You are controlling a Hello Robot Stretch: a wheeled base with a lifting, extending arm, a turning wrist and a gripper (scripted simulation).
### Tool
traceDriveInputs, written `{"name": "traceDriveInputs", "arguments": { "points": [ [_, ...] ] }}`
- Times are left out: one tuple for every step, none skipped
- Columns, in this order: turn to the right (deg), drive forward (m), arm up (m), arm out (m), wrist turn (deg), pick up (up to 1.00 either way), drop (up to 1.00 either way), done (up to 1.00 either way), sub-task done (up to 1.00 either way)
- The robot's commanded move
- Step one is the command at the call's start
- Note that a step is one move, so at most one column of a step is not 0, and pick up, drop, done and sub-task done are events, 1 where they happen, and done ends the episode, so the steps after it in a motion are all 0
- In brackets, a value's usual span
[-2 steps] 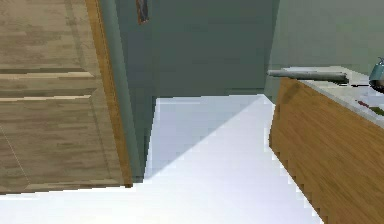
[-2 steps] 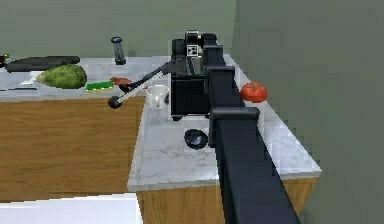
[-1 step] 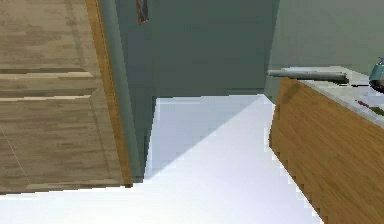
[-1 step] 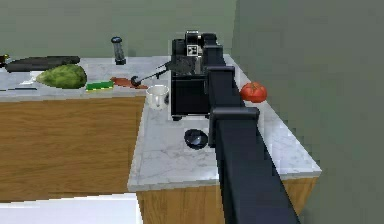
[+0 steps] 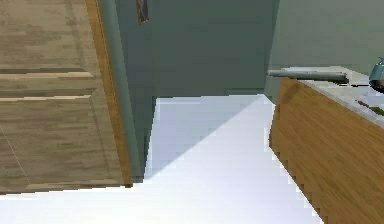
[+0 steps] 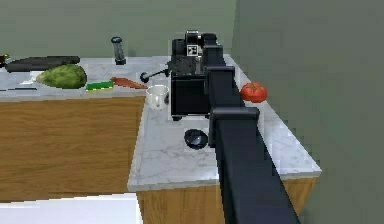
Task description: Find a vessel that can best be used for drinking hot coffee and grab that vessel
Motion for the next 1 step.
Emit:
{"name": "traceDriveInputs", "arguments": {
  "points": [
    [0.0, 0.0, -0.1, 0.0, 0.0, 0.0, 0.0, 0.0, 0.0]
  ]
}}
